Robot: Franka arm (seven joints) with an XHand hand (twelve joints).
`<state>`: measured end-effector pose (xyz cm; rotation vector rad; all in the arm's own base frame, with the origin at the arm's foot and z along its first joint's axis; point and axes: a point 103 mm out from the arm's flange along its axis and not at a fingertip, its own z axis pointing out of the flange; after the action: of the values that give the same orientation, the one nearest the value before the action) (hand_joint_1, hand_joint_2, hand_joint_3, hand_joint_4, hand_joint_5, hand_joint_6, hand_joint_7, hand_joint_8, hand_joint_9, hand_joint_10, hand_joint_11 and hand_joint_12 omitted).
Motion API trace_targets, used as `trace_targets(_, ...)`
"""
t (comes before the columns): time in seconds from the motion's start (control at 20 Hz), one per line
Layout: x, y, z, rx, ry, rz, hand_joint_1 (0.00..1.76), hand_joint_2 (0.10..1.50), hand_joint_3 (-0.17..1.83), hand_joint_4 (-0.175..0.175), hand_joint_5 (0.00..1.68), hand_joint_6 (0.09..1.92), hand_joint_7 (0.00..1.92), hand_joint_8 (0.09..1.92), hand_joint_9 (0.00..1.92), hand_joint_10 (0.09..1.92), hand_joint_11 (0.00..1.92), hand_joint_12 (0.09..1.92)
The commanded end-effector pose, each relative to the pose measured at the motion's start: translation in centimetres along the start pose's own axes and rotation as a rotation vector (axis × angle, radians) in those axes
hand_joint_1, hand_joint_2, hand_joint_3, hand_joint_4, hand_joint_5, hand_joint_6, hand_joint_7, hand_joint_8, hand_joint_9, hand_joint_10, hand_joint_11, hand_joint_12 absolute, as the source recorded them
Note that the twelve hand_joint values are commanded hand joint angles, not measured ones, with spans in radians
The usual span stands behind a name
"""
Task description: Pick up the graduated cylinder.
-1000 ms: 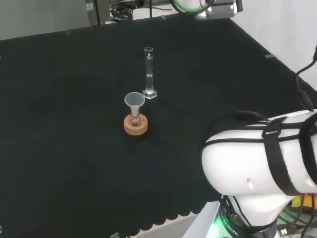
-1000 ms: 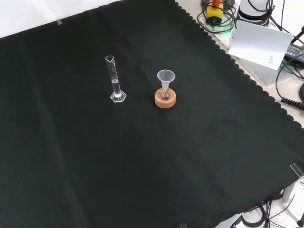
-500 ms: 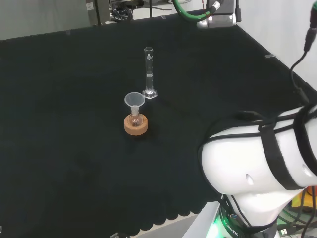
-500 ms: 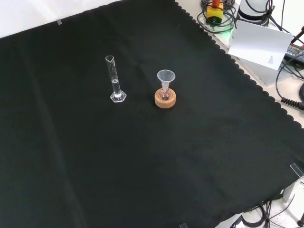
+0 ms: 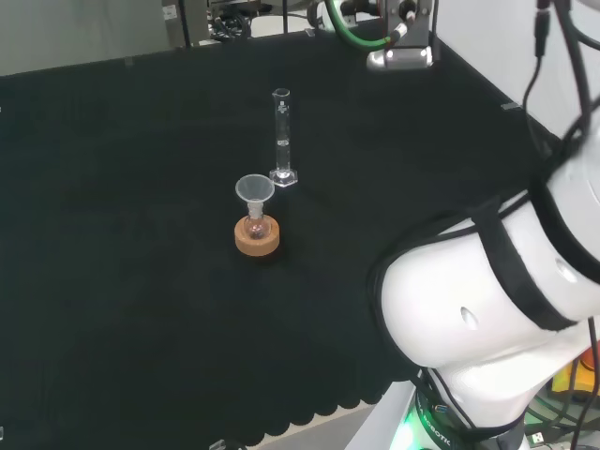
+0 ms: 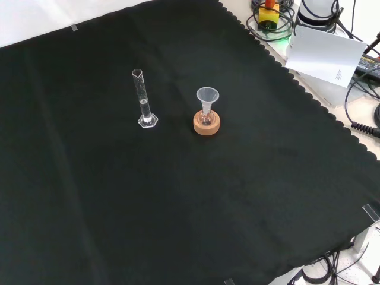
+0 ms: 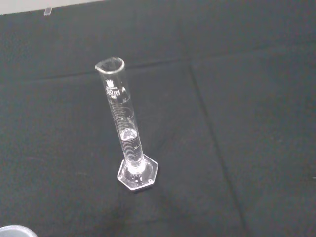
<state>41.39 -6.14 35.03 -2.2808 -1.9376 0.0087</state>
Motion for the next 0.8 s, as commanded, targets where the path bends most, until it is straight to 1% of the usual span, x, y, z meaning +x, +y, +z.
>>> trace_targets(0.05,-1.4,6.8,4.9,-0.056,0.104,-0.064,0.2,1.26,-0.01,-0.032,0.23,0.09,0.04,0.54,0.23,0.63,0.01,1.39)
trace_targets(0.1,-1.3,7.1,5.5,-0.057,0.113,-0.072,0.22,1.25,-0.02,-0.034,0.23,0.09,0.05,0.55,0.24,0.65,0.02,1.4)
trace_targets(0.2,-1.8,7.8,6.7,-0.043,0.176,-0.091,0.27,1.23,-0.03,-0.037,0.25,0.09,0.08,0.58,0.26,0.67,0.04,1.4)
trace_targets(0.3,-2.0,8.5,8.0,-0.023,0.216,-0.129,0.31,1.22,-0.04,-0.037,0.27,0.09,0.11,0.6,0.28,0.69,0.06,1.4)
trace_targets(0.4,-2.0,9.1,9.1,-0.013,0.229,-0.152,0.35,1.2,-0.05,-0.035,0.29,0.09,0.12,0.62,0.29,0.69,0.07,1.4)
trace_targets(0.5,-2.0,9.5,10.1,-0.004,0.251,-0.164,0.37,1.18,-0.06,-0.035,0.29,0.09,0.11,0.62,0.29,0.69,0.07,1.4)
trace_targets(0.8,-1.5,10.4,12.5,0.009,0.274,-0.195,0.42,1.16,-0.07,-0.034,0.29,0.09,0.09,0.62,0.28,0.68,0.07,1.4)
